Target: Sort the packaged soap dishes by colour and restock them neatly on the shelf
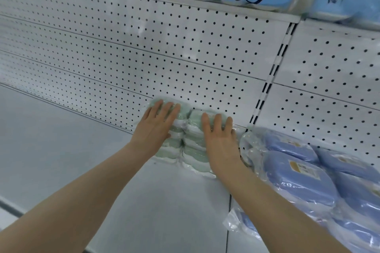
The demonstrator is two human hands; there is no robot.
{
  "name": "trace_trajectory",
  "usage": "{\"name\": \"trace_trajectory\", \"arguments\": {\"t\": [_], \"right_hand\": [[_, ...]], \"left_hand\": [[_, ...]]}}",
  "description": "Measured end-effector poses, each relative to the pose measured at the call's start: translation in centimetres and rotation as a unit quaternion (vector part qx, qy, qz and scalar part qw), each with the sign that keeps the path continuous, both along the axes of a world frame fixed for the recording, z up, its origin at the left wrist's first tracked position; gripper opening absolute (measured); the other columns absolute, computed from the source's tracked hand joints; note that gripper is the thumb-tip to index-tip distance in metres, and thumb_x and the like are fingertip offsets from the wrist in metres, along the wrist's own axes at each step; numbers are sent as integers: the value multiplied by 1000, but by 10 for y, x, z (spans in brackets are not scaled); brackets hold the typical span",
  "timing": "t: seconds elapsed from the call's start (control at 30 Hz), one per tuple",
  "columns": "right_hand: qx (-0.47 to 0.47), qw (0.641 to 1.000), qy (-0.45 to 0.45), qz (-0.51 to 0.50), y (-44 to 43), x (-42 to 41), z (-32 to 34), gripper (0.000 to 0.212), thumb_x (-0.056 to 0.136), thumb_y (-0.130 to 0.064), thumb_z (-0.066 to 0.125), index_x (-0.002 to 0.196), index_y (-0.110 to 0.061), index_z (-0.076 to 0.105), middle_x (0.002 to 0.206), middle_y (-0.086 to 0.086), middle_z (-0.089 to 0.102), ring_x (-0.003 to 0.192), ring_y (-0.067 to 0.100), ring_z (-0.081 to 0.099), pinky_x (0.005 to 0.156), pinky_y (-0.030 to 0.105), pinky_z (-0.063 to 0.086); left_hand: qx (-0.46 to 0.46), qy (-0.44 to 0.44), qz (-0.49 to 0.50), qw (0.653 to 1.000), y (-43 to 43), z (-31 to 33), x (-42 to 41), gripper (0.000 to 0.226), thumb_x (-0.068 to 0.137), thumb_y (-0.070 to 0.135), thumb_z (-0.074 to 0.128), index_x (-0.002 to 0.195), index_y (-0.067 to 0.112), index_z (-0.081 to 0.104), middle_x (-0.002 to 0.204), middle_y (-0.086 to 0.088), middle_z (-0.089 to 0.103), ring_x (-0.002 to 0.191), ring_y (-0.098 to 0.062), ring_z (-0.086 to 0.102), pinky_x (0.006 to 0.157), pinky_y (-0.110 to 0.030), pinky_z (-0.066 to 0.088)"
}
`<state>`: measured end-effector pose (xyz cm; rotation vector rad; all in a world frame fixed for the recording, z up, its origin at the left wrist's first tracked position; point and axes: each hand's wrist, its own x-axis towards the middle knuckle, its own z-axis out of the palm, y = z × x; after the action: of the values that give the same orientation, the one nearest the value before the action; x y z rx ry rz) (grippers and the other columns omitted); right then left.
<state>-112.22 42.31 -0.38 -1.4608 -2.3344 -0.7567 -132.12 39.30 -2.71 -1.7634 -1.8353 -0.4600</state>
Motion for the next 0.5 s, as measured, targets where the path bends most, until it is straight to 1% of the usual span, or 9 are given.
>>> {"name": "trace_trajectory", "arguments": {"t": [0.03, 0.07, 0.1, 0.13, 0.2, 0.23, 0.3, 0.37, 0.5], "right_hand": [[14, 1000, 0, -3, 1, 1, -1, 91, 49, 7, 54, 136, -9, 34, 121, 27, 57, 110, 54, 55, 75, 52, 55], [24, 1000, -5, -9, 4, 3, -4, 91, 53, 6, 65, 138, -10, 36, 123, 26, 56, 112, 52, 54, 77, 52, 54], [34, 999, -12, -6, 5, 6, -8, 90, 59, -1, 75, 140, -11, 38, 126, 25, 55, 117, 51, 52, 82, 53, 53], [43, 999, -21, 0, 5, 9, -12, 89, 64, -11, 80, 143, -12, 39, 129, 24, 53, 122, 49, 49, 89, 55, 50], [69, 997, -40, 10, 5, 12, -20, 90, 71, -28, 82, 148, -12, 36, 136, 23, 49, 129, 47, 43, 102, 58, 40], [74, 996, -44, 7, 4, 13, -22, 92, 74, -31, 81, 149, -11, 33, 138, 23, 46, 131, 47, 41, 105, 58, 37], [80, 996, -44, 1, 5, 15, -24, 93, 76, -33, 79, 151, -11, 29, 141, 23, 44, 131, 46, 40, 107, 57, 36], [78, 996, -44, -8, 8, 14, -25, 94, 75, -35, 80, 151, -11, 29, 141, 22, 44, 130, 45, 41, 107, 56, 36], [58, 997, -58, -13, 7, 13, -20, 99, 71, -38, 81, 150, -11, 27, 140, 22, 44, 128, 45, 42, 107, 56, 36]], "left_hand": [[6, 3, -2, 1000, 0, 0, 0, 102, 67, 25, 87, 148, 13, 26, 145, -11, 39, 136, -39, 35, 107, -48, 39], [9, 6, -3, 1000, -1, 0, 0, 103, 66, 25, 87, 148, 14, 26, 145, -11, 40, 135, -39, 36, 107, -48, 40], [13, 9, -4, 1000, -1, 0, 0, 102, 65, 26, 88, 147, 14, 27, 144, -11, 41, 135, -39, 37, 106, -48, 40], [14, 11, -6, 1000, -1, 0, 0, 102, 65, 25, 88, 146, 14, 27, 144, -11, 42, 134, -39, 38, 105, -48, 41], [21, 16, -9, 1000, -1, -1, 0, 101, 64, 25, 88, 146, 14, 28, 143, -11, 42, 134, -40, 38, 105, -48, 40], [22, 18, -9, 1000, 0, -1, 0, 101, 65, 24, 88, 146, 14, 28, 144, -11, 41, 134, -40, 37, 105, -48, 39], [19, 18, -10, 1000, 0, -2, 0, 100, 67, 24, 86, 147, 15, 28, 145, -10, 39, 136, -39, 35, 107, -48, 37], [14, 19, -8, 1000, 0, -1, 1, 99, 67, 24, 86, 147, 14, 28, 145, -10, 38, 136, -39, 33, 107, -48, 36], [-1, 24, 4, 1000, -4, 6, 5, 101, 64, 26, 88, 146, 13, 32, 144, -12, 40, 135, -41, 34, 108, -50, 35]]}}
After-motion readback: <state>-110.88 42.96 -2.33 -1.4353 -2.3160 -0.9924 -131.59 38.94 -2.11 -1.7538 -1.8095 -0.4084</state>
